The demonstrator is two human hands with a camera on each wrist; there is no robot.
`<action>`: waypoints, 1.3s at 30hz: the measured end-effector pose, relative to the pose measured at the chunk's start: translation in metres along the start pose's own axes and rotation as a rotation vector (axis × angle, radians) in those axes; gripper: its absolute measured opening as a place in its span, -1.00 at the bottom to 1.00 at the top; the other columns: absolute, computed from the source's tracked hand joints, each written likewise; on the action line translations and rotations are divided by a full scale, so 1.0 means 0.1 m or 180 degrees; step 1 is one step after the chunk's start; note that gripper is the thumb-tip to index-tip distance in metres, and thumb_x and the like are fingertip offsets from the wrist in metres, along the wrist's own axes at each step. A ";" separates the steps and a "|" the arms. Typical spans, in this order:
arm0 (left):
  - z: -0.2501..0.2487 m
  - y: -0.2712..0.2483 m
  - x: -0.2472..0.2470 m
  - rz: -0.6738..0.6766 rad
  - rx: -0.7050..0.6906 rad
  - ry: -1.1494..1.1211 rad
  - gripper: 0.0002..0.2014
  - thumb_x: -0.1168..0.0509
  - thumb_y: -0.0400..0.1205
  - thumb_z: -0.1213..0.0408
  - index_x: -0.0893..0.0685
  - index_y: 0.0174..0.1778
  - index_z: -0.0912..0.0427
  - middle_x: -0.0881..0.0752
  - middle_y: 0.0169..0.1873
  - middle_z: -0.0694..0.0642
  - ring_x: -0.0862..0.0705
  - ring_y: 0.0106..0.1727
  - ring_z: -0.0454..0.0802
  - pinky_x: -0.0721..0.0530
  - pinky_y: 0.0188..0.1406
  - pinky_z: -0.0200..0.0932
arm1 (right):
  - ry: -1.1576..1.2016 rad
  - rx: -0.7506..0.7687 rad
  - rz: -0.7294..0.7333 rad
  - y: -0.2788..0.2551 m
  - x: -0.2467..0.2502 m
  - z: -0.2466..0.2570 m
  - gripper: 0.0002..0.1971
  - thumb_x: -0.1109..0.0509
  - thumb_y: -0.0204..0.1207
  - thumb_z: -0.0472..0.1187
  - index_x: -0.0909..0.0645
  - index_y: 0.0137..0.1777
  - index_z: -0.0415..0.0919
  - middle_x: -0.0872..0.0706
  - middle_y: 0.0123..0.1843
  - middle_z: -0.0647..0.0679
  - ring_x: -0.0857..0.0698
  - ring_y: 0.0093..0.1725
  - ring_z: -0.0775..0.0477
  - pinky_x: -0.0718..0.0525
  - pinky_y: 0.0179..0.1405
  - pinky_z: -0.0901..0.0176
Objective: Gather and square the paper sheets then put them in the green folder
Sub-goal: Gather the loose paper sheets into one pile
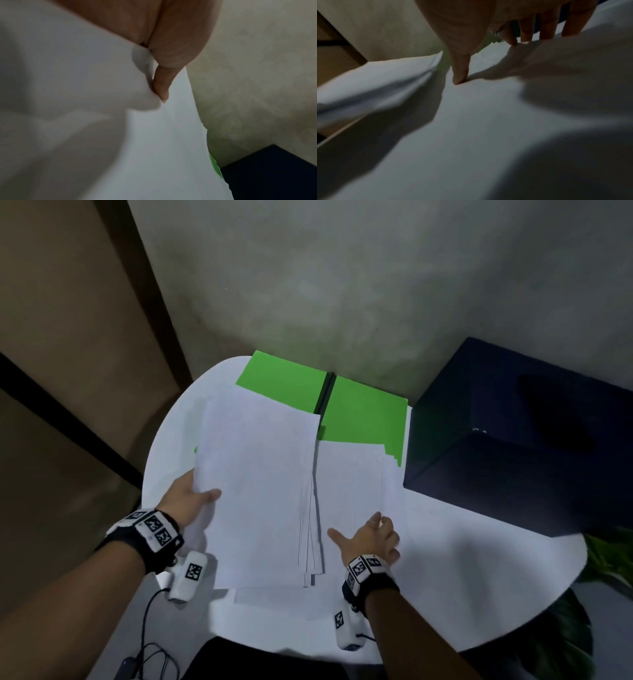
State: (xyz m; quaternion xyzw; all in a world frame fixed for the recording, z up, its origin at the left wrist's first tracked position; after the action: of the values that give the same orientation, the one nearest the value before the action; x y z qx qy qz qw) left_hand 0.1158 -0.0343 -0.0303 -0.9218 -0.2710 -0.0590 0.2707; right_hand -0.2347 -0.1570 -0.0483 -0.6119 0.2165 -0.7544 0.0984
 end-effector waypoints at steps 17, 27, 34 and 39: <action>-0.02 -0.24 -0.13 0.0221 0.0251 -0.0284 -0.62 -0.43 0.58 0.44 -0.64 0.31 0.13 -0.79 0.13 0.11 -0.74 0.15 0.11 -0.67 0.17 0.06 | 0.1518 0.0265 -0.0074 0.04 0.58 0.06 -0.58 -0.52 0.42 -0.30 -0.61 0.28 -0.36 -0.77 0.17 -0.26 -0.75 0.14 -0.26 -0.73 0.15 0.04; -0.08 -0.29 -0.55 0.0300 -0.0103 0.0393 -0.63 -0.45 0.56 0.42 -0.60 0.24 0.06 -0.71 0.11 0.06 -0.65 0.16 0.08 -0.49 0.15 -0.09 | 0.2674 0.1267 -0.1539 -0.38 2.52 0.00 -0.82 -0.58 0.29 -0.26 -0.72 -0.11 -0.16 -0.81 -0.24 0.08 -0.78 -0.31 0.16 -0.71 -0.33 0.26; -0.05 -0.25 -0.71 0.0546 -0.0129 0.0993 -0.76 -0.42 0.44 0.11 -0.68 0.01 0.02 -0.82 -0.01 0.08 -0.77 0.05 0.14 -0.71 0.14 0.10 | 0.3391 0.1386 -0.0888 -0.27 2.28 0.09 -0.75 -0.62 0.30 -0.41 -0.70 -0.17 -0.07 -0.80 -0.22 0.12 -0.76 -0.37 0.32 -0.68 -0.42 0.43; 0.05 -0.21 -0.70 0.0626 0.1062 -0.0922 -0.51 -0.18 0.68 -0.17 -0.71 0.18 0.18 -0.81 0.07 0.25 -0.77 0.09 0.23 -0.70 0.14 0.12 | 0.3118 0.0789 0.0136 0.16 1.28 0.18 -0.62 -0.64 0.26 -0.47 -0.69 0.07 -0.27 -0.84 -0.02 -0.17 -0.82 -0.15 -0.10 -0.80 -0.14 0.10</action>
State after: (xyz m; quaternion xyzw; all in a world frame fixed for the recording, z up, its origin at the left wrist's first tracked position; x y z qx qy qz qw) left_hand 0.0448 -0.0493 -0.0428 -0.8852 -0.2219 0.1460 0.3820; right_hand -0.2486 -0.2278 0.0599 -0.1652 0.1585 -0.9707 0.0727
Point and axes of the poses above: each hand's wrist, its own y-axis towards the middle knuckle, its own x-axis out of the back of the hand, z = x × y, the point moved 5 cm from there along y, towards the middle knuckle
